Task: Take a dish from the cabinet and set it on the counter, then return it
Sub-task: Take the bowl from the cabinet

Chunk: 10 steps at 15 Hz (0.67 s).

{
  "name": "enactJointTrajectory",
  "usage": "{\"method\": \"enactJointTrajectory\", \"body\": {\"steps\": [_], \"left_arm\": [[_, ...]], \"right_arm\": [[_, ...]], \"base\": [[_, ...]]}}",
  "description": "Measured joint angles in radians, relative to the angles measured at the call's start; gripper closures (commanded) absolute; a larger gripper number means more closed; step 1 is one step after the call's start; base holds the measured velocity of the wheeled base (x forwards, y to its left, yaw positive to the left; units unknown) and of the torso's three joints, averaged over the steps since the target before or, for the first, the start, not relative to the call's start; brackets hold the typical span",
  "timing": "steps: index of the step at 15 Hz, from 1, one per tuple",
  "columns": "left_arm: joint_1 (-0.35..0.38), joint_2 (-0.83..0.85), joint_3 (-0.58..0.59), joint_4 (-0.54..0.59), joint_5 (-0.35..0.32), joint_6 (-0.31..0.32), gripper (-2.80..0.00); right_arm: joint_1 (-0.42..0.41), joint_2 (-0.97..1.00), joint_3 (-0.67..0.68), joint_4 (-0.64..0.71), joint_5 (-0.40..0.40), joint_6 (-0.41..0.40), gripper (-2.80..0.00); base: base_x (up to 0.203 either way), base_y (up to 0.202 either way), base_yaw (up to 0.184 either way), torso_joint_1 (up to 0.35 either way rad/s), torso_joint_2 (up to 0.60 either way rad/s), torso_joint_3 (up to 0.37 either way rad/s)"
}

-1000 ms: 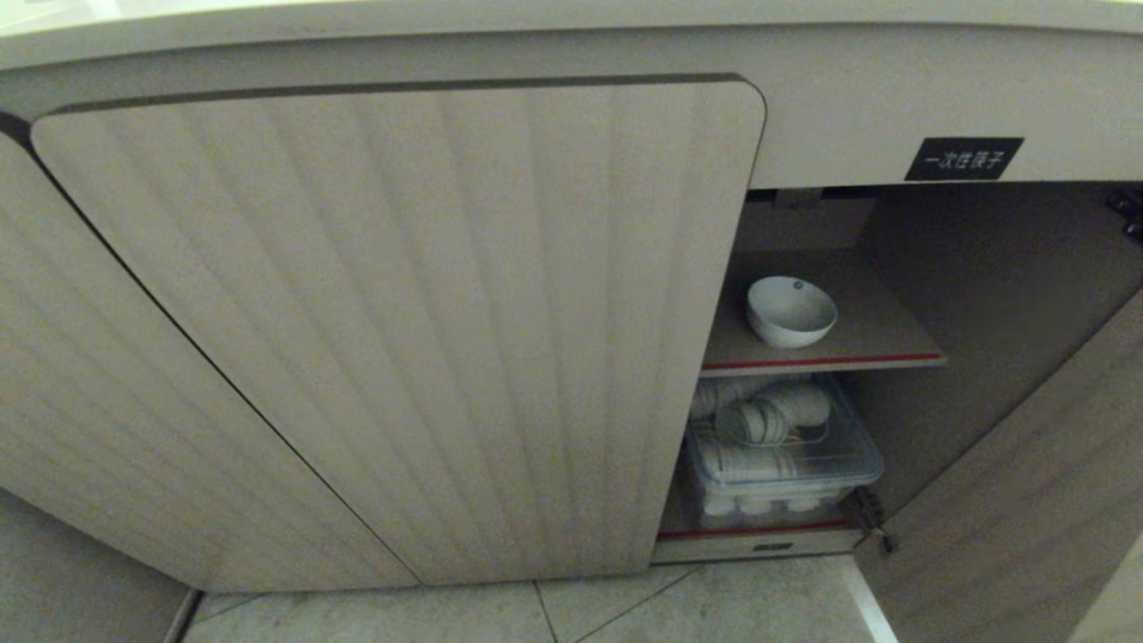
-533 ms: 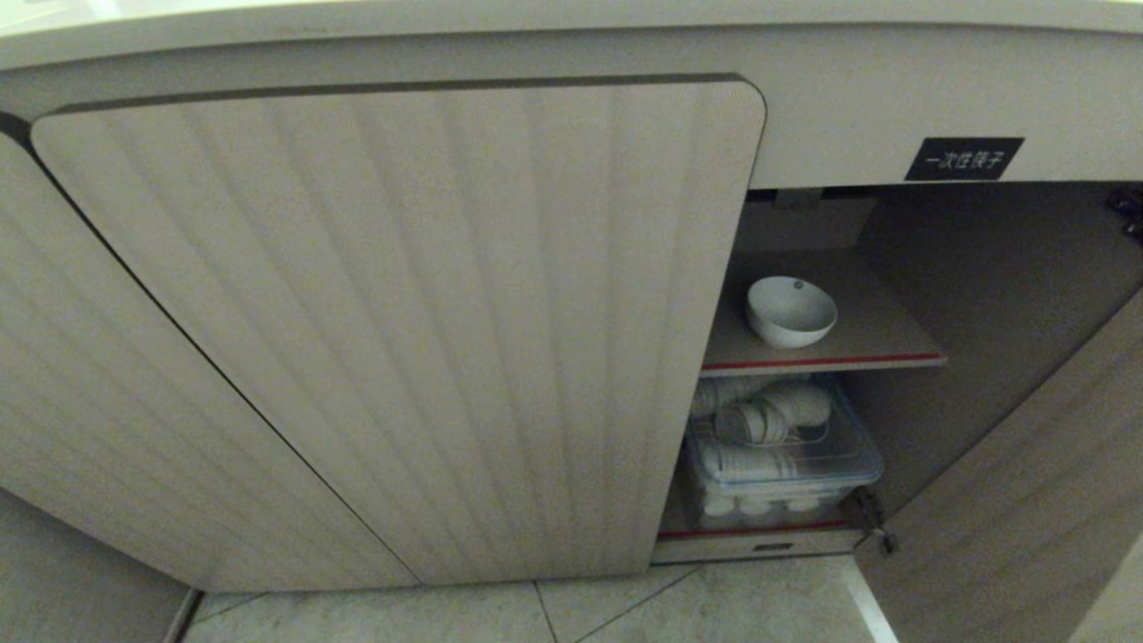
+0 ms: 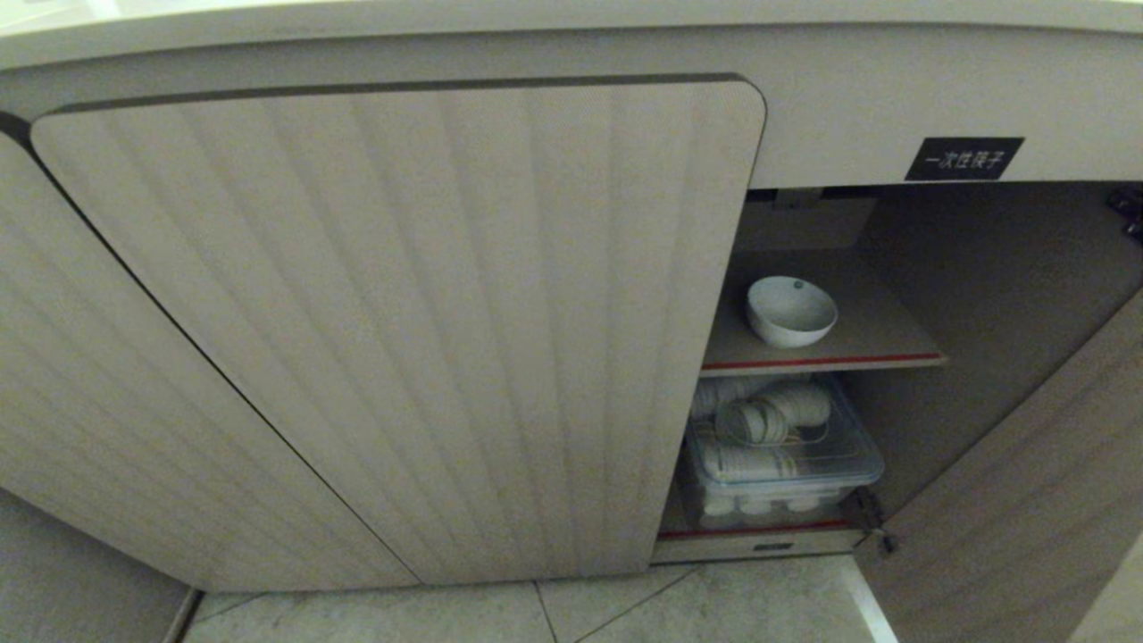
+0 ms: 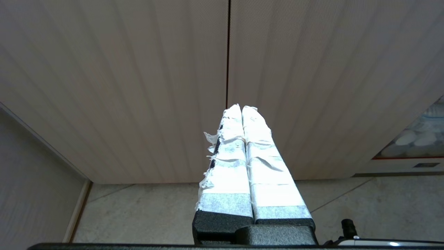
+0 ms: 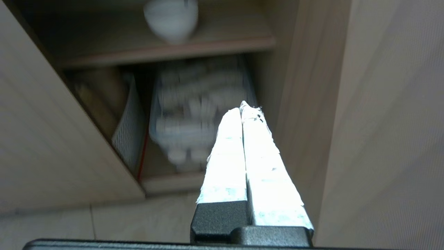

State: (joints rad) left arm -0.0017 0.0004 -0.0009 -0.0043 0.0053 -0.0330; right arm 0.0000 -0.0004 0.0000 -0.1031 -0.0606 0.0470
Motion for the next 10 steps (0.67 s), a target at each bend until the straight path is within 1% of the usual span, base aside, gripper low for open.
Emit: {"method": "enactJointTrajectory", "body": {"steps": [2, 5, 7, 10], "left_arm": [[0.000, 0.000, 0.000, 0.000, -0.001, 0.000, 0.00], [0.000, 0.000, 0.000, 0.000, -0.001, 0.000, 0.00], [0.000, 0.000, 0.000, 0.000, 0.000, 0.000, 0.00], [0.000, 0.000, 0.000, 0.000, -0.001, 0.000, 0.00]], "right_arm": [[0.000, 0.000, 0.000, -0.017, 0.003, -0.001, 0.00], [0.000, 0.033, -0.005, -0.039, 0.014, -0.030, 0.00], [0.000, 0.101, -0.014, -0.093, 0.026, -0.036, 0.00], [0.001, 0.261, -0.058, -0.179, 0.074, -0.042, 0.00]], "base": [[0.000, 0.000, 0.000, 0.000, 0.00, 0.000], [0.000, 0.000, 0.000, 0.000, 0.00, 0.000], [0.000, 0.000, 0.000, 0.000, 0.00, 0.000], [0.000, 0.000, 0.000, 0.000, 0.00, 0.000]]}}
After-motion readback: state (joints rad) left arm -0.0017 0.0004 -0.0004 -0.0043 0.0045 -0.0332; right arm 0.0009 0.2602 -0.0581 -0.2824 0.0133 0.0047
